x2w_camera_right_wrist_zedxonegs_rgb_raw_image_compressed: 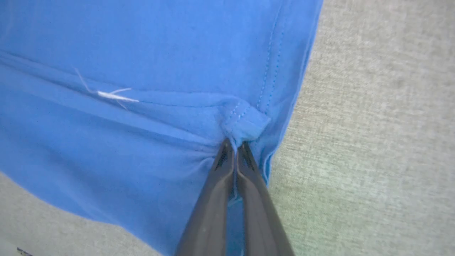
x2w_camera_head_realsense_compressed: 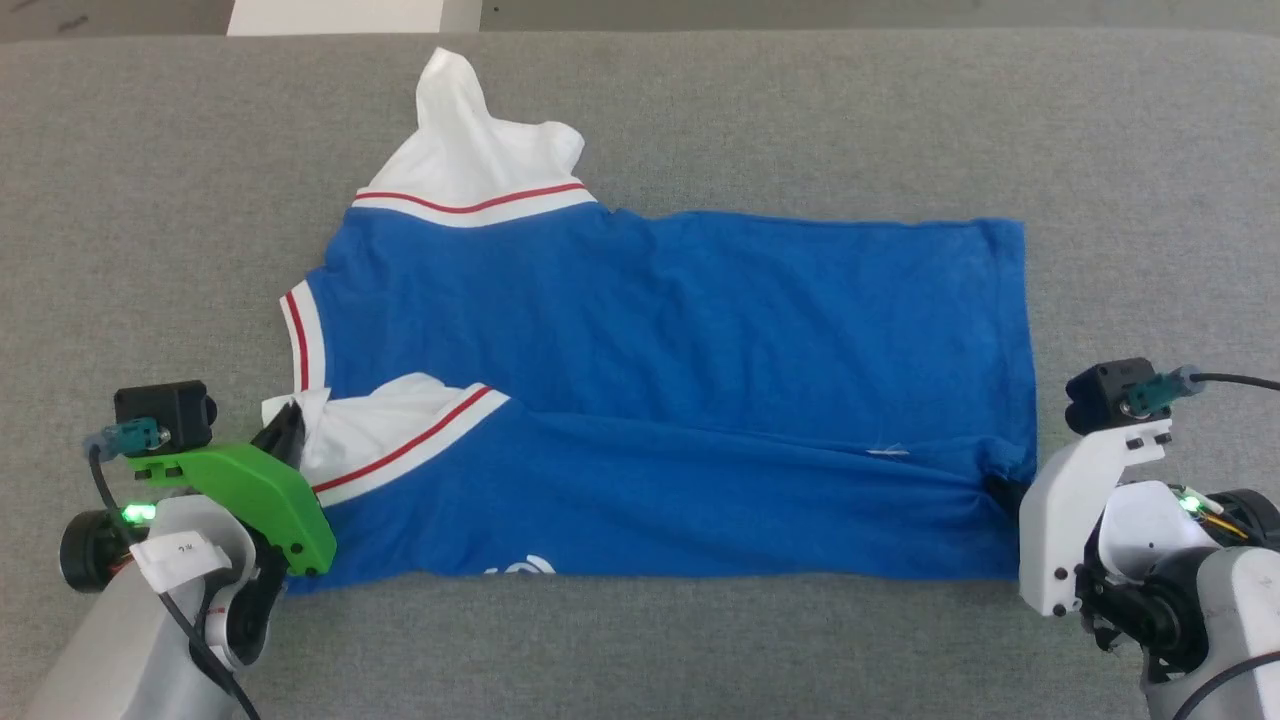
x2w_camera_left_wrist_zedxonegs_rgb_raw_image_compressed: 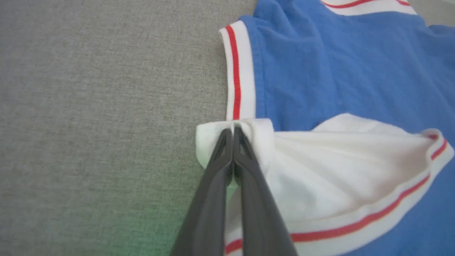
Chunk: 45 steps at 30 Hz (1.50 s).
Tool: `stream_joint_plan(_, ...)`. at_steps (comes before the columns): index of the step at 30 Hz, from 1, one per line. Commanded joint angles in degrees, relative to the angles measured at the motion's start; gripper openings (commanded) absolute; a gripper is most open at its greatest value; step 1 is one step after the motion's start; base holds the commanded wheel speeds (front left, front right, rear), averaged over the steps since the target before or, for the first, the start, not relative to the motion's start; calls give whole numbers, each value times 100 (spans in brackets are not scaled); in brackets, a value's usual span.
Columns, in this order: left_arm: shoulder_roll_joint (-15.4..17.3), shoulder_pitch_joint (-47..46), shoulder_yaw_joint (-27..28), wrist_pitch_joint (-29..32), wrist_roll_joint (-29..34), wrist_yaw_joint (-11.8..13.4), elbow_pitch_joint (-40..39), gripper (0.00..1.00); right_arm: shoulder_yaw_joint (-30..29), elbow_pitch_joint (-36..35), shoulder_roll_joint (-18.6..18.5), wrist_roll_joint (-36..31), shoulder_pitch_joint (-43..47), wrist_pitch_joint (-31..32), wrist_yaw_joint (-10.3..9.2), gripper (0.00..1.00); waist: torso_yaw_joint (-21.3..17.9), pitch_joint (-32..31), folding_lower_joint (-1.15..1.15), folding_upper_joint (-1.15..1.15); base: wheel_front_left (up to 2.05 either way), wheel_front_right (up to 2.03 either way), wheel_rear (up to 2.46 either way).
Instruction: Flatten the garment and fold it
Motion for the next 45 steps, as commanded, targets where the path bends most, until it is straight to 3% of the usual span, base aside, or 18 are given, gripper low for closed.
stream_joint_plan(1,-53,-107,8,-30,-45,-24,114,0,38,113,1,35,-23,26,-10,11,-8,25,0,0,0,0,0)
stream_joint_plan(2,-94,-116,35,-33,-95,-10,188,0,47,118,-1,52,-25,11,-10,45,-11,14,0,0,0,0,0)
stream_joint_plan(3,-127,-127,65,-69,-130,-2,243,29,68,129,-15,60,-20,15,-10,100,-12,-1,0,0,0,0,0)
stream_joint_plan(4,-150,-141,75,-103,-147,-12,304,87,85,126,-30,85,-14,-10,-10,100,-9,-35,0,0,0,0,0)
stream_joint_plan(5,-153,-156,73,-125,-147,-26,352,100,63,119,-28,124,-6,-58,-10,100,0,-84,0,0,0,0,0)
stream_joint_plan(10,-132,-133,246,-316,-242,16,355,100,-130,-25,10,230,98,-252,-10,100,39,-360,0,0,0,0,0)
stream_joint_plan(16,33,314,534,-245,-402,366,-214,100,-690,-438,230,282,386,-463,-10,100,125,-744,0,0,0,0,0)
stream_joint_plan(25,348,1427,428,1389,-862,1186,-1614,100,-1579,-1101,539,145,748,-411,-10,100,196,-956,0,0,0,0,0)
stream_joint_plan(29,406,1702,331,1783,-945,1417,-1928,100,-1708,-1192,605,95,837,-357,-10,100,167,-963,0,0,0,0,0)
stream_joint_plan(34,283,1671,310,1806,-1019,1461,-1657,100,-1694,-1328,657,93,939,-255,-10,100,96,-897,0,0,0,0,0)
stream_joint_plan(42,123,1384,348,1490,-1038,1238,-883,100,-1315,-1546,681,79,1263,127,-10,100,-55,-810,0,0,0,0,0)
stream_joint_plan(43,108,1365,351,1464,-1051,1205,-834,76,-1279,-1574,675,83,1299,177,-10,100,-62,-801,0,0,0,0,0)
stream_joint_plan(44,92,1345,345,1431,-1062,1147,-789,34,-1243,-1617,665,74,1345,230,-10,100,-68,-792,0,0,0,0,0)
stream_joint_plan(45,71,1341,329,1417,-1085,1082,-769,0,-1215,-1654,648,54,1381,266,-10,100,-69,-788,0,0,0,0,0)
